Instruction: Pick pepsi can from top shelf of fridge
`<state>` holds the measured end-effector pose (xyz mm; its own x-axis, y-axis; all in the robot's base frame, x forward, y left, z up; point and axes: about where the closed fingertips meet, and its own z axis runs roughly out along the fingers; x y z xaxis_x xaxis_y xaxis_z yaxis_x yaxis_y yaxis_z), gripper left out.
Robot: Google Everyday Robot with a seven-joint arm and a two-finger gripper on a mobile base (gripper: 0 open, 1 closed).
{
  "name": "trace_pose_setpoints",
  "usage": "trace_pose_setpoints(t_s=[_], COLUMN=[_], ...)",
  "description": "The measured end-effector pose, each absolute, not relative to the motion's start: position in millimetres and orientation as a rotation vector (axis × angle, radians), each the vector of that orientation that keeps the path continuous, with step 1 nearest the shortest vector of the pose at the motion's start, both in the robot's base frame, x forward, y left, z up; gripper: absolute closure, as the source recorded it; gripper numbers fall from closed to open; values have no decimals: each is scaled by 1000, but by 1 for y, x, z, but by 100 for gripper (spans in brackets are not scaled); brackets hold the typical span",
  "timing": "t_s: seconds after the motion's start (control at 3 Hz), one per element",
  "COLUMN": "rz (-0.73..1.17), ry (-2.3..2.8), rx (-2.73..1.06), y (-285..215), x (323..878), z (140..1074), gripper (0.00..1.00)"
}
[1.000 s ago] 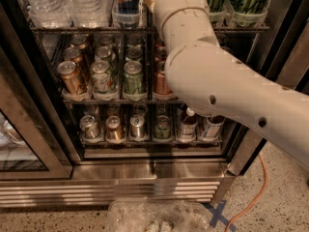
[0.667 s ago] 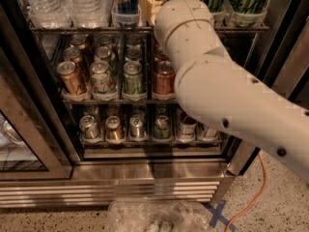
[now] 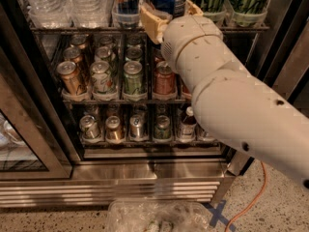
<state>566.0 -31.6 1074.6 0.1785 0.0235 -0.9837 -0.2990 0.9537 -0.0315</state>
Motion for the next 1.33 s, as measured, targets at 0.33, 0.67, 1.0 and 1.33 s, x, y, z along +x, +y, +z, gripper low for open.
trace_pose_setpoints(t_s=[0.33, 0.67, 1.0, 1.33], rz=[234, 244, 318, 469], ry=[1387, 1391, 1434, 1504], rx=[-236, -261, -317, -333], y=[-36, -28, 1, 8], x=[564, 559, 538, 519], z=[1073, 1075, 1065, 1050], gripper=[100, 100, 100, 100])
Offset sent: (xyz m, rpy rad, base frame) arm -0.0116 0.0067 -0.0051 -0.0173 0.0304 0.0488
